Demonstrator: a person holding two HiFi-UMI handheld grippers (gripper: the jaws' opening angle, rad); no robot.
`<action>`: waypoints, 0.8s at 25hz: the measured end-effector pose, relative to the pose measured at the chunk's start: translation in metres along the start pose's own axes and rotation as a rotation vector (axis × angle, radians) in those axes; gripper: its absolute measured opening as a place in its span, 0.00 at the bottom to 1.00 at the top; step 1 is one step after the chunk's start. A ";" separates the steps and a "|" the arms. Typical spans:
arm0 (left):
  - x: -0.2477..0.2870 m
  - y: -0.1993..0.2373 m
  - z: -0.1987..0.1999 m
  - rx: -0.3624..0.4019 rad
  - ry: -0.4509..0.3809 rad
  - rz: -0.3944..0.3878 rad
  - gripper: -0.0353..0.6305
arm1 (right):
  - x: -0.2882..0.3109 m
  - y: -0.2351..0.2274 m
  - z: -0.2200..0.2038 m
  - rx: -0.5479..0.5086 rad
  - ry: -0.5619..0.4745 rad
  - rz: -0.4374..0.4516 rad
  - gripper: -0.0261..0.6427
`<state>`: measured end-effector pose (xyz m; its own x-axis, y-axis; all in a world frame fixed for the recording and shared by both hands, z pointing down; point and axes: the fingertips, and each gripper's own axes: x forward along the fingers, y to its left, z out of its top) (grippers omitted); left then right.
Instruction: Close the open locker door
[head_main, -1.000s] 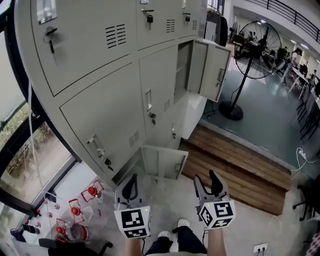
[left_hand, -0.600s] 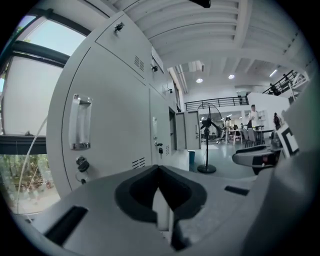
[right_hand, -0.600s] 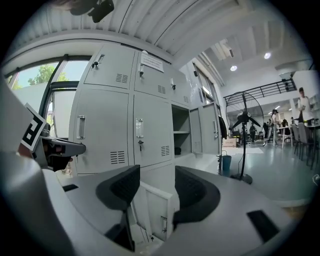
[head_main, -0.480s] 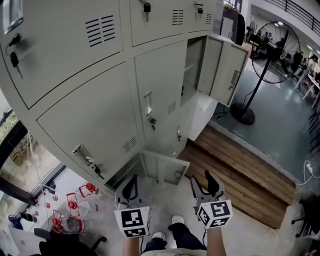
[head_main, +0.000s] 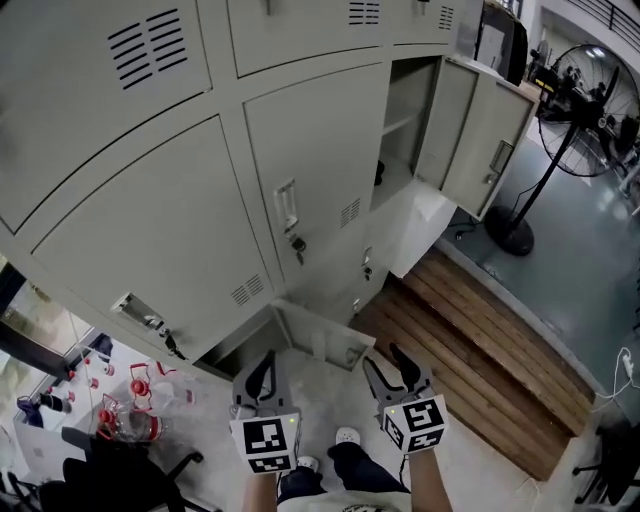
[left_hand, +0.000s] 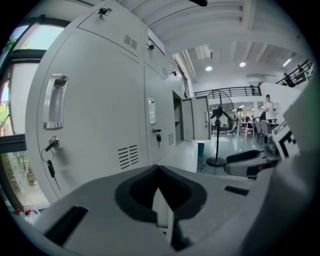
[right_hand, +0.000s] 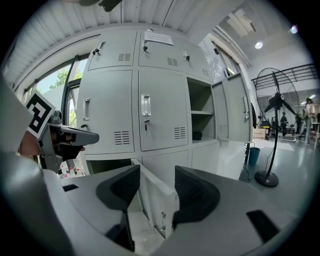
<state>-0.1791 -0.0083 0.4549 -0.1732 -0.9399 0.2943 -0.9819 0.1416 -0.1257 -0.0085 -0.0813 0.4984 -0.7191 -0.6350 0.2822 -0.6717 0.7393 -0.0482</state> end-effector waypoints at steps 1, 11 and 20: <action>0.002 0.000 -0.001 -0.001 0.007 0.009 0.05 | 0.004 -0.002 -0.004 0.001 0.011 0.012 0.38; 0.021 -0.001 -0.012 -0.004 0.056 0.079 0.05 | 0.040 -0.017 -0.035 0.002 0.093 0.115 0.38; 0.023 0.006 -0.033 -0.029 0.108 0.136 0.05 | 0.058 -0.018 -0.062 -0.016 0.167 0.184 0.38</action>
<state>-0.1914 -0.0184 0.4924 -0.3099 -0.8730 0.3767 -0.9505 0.2750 -0.1446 -0.0270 -0.1177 0.5748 -0.7886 -0.4448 0.4246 -0.5285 0.8432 -0.0981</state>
